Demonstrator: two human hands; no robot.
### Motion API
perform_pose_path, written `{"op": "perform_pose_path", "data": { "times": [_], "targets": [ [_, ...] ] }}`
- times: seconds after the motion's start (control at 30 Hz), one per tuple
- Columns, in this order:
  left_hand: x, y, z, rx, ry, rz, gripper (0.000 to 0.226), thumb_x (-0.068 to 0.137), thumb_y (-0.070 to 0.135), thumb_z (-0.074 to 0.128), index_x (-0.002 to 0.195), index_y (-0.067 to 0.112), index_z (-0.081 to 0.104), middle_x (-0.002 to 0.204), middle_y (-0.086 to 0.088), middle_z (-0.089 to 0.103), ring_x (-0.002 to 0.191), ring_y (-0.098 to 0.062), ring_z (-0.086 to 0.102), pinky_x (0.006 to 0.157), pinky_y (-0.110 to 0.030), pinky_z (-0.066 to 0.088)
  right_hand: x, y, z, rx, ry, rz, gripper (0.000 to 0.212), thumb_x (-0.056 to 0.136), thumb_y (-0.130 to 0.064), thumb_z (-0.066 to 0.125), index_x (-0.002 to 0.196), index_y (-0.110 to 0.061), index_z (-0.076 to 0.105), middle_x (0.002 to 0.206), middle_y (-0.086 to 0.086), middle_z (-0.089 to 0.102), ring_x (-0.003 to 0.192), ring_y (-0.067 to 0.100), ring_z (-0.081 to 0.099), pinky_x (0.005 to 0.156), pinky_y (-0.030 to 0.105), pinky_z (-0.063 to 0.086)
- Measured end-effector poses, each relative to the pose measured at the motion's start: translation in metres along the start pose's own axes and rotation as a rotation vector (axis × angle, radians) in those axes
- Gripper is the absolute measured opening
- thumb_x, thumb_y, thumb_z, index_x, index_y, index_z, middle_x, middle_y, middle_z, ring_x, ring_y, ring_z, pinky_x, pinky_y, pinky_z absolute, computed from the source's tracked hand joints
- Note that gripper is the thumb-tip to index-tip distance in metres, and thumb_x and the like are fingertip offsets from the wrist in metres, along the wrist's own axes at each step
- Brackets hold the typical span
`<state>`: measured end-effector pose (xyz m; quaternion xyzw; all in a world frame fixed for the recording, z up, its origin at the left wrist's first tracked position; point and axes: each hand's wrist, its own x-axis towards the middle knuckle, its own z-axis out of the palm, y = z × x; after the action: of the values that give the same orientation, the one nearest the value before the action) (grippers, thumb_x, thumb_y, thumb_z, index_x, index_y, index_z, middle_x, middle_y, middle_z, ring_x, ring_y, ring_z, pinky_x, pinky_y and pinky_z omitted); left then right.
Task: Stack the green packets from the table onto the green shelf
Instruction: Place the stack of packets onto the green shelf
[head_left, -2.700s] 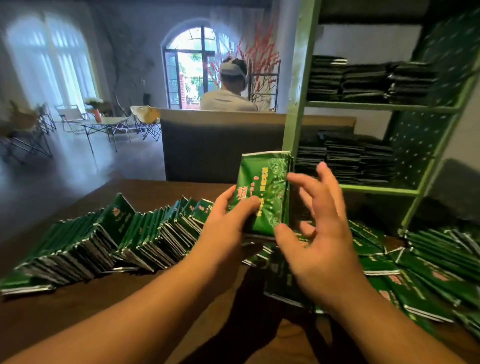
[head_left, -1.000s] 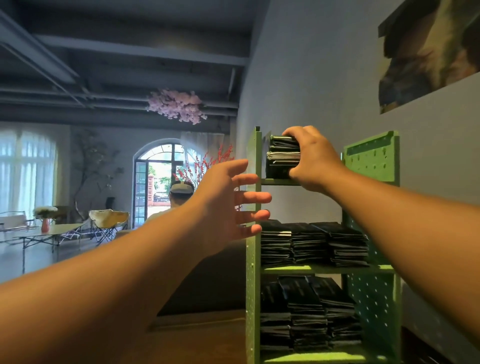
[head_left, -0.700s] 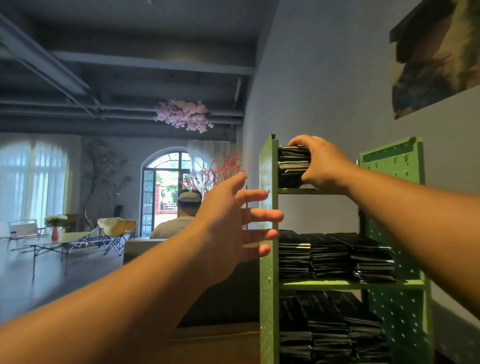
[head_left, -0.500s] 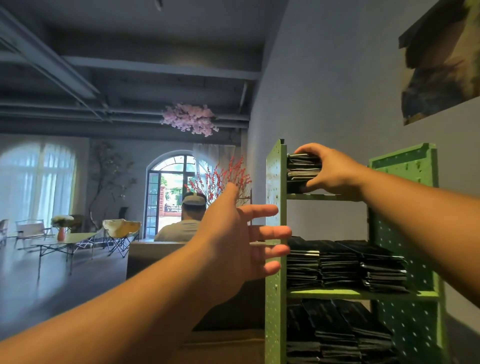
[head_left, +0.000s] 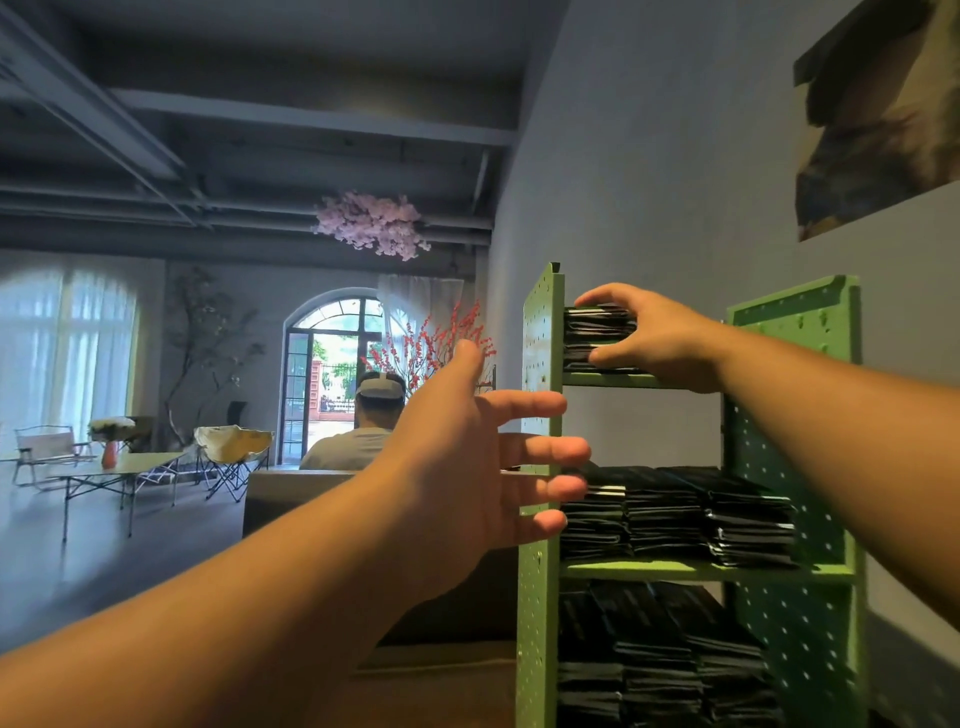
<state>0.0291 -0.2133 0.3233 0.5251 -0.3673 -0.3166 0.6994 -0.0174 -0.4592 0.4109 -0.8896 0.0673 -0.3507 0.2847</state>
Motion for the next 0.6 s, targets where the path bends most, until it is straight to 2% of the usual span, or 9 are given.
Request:
{"op": "perform_pose_path", "data": {
  "times": [0.03, 0.13, 0.23, 0.37, 0.43, 0.5, 0.6],
  "targets": [
    [0.001, -0.001, 0.000, 0.005, 0.003, -0.001, 0.083, 0.096, 0.075, 0.019, 0.111, 0.013, 0.071, 0.088, -0.015, 0.071, 0.081, -0.030, 0.064, 0.075, -0.039, 0.047, 0.000, -0.001, 0.002, -0.013, 0.011, -0.011, 0.065, 0.084, 0.003, 0.076, 0.137, -0.027, 0.052, 0.125, -0.001, 0.058, 0.114, 0.022, 0.060, 0.069, 0.020, 0.057],
    [0.002, -0.002, -0.001, 0.022, 0.023, -0.009, 0.081, 0.097, 0.075, 0.021, 0.111, 0.013, 0.072, 0.089, -0.015, 0.072, 0.082, -0.030, 0.065, 0.076, -0.040, 0.049, -0.002, -0.003, 0.002, -0.009, 0.020, -0.026, 0.068, 0.084, 0.005, 0.076, 0.140, -0.027, 0.053, 0.128, 0.001, 0.059, 0.115, 0.023, 0.060, 0.069, 0.018, 0.055],
    [0.002, -0.002, -0.002, 0.037, 0.041, -0.010, 0.080, 0.097, 0.074, 0.021, 0.113, 0.012, 0.071, 0.089, -0.015, 0.072, 0.083, -0.030, 0.065, 0.077, -0.041, 0.049, -0.006, -0.005, 0.002, -0.013, 0.035, -0.026, 0.070, 0.084, 0.004, 0.076, 0.142, -0.028, 0.053, 0.128, -0.001, 0.057, 0.113, 0.020, 0.058, 0.061, 0.013, 0.054],
    [0.003, -0.001, -0.005, 0.041, 0.066, -0.008, 0.078, 0.098, 0.072, 0.024, 0.112, 0.012, 0.071, 0.090, -0.015, 0.072, 0.083, -0.030, 0.066, 0.076, -0.040, 0.050, -0.009, -0.005, 0.001, 0.027, 0.080, -0.015, 0.066, 0.083, 0.007, 0.075, 0.136, -0.027, 0.057, 0.126, 0.000, 0.057, 0.113, 0.023, 0.059, 0.059, 0.014, 0.054],
    [0.003, -0.001, -0.006, 0.042, 0.083, -0.009, 0.077, 0.098, 0.072, 0.026, 0.112, 0.012, 0.071, 0.091, -0.015, 0.073, 0.083, -0.030, 0.067, 0.075, -0.041, 0.050, -0.013, -0.008, 0.001, 0.043, 0.073, -0.011, 0.069, 0.085, 0.008, 0.072, 0.141, -0.028, 0.052, 0.128, -0.002, 0.053, 0.112, 0.018, 0.056, 0.056, 0.012, 0.053],
    [0.002, -0.002, -0.007, 0.046, 0.096, -0.008, 0.075, 0.098, 0.071, 0.027, 0.111, 0.012, 0.071, 0.091, -0.015, 0.073, 0.083, -0.030, 0.067, 0.077, -0.041, 0.050, -0.015, -0.012, 0.002, 0.058, 0.052, 0.002, 0.076, 0.089, 0.010, 0.066, 0.150, -0.030, 0.042, 0.132, -0.005, 0.043, 0.110, 0.011, 0.046, 0.051, 0.006, 0.049],
    [-0.001, -0.002, -0.008, 0.050, 0.101, -0.012, 0.072, 0.098, 0.070, 0.029, 0.110, 0.013, 0.071, 0.091, -0.014, 0.072, 0.083, -0.030, 0.067, 0.079, -0.042, 0.050, -0.020, -0.016, 0.002, 0.048, 0.022, 0.023, 0.083, 0.091, 0.013, 0.062, 0.155, -0.032, 0.033, 0.154, 0.004, 0.034, 0.119, 0.014, 0.038, 0.049, 0.003, 0.047]
  ]
}}
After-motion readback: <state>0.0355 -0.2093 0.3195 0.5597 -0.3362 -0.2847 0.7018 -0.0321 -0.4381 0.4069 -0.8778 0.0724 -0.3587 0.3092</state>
